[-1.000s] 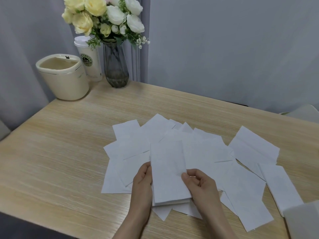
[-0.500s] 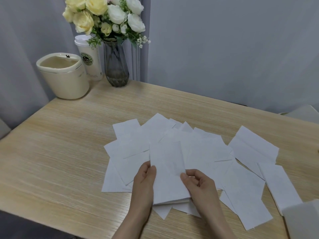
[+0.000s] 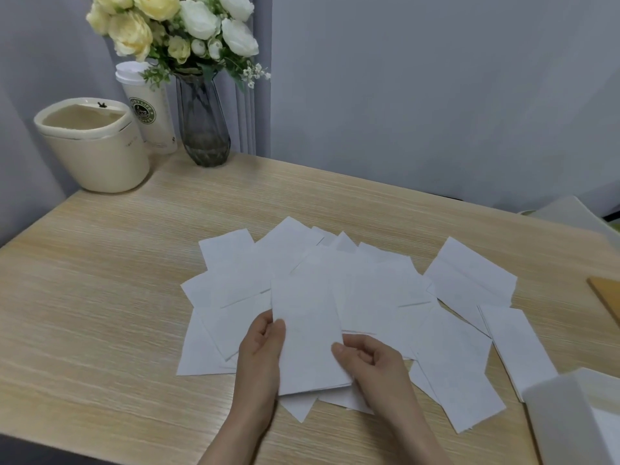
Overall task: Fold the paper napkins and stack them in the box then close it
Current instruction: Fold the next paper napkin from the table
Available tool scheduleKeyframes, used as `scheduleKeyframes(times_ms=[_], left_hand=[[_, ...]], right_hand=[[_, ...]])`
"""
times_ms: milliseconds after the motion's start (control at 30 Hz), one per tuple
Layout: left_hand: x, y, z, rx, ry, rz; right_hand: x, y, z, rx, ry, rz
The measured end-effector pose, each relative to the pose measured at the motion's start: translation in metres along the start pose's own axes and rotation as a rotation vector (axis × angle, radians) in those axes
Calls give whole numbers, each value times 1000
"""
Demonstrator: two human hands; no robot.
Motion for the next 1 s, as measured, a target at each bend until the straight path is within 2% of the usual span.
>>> scheduleKeyframes(times_ms=[367, 567, 833, 1000], left_hand=[[0, -1, -4, -49, -30, -13], [3, 2, 2, 10, 23, -12], [-4, 13, 34, 30, 130, -61], [-6, 10, 35, 13, 96, -49]], right_hand=[[-1, -6, 5, 80, 48, 133], [-3, -8, 13, 63, 81, 129], [-12, -9, 33, 149, 239, 143], [-16, -7, 23, 108, 173, 80]])
Point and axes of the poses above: each hand's wrist, its own x-axis away from the middle knuckle, its own z-axis out of the back of the hand, y = z × x, the point moved 5 cm from there along -x, towards the middle knuckle, and after that the axes turned 1 degree about y, right-handed, at the moved point
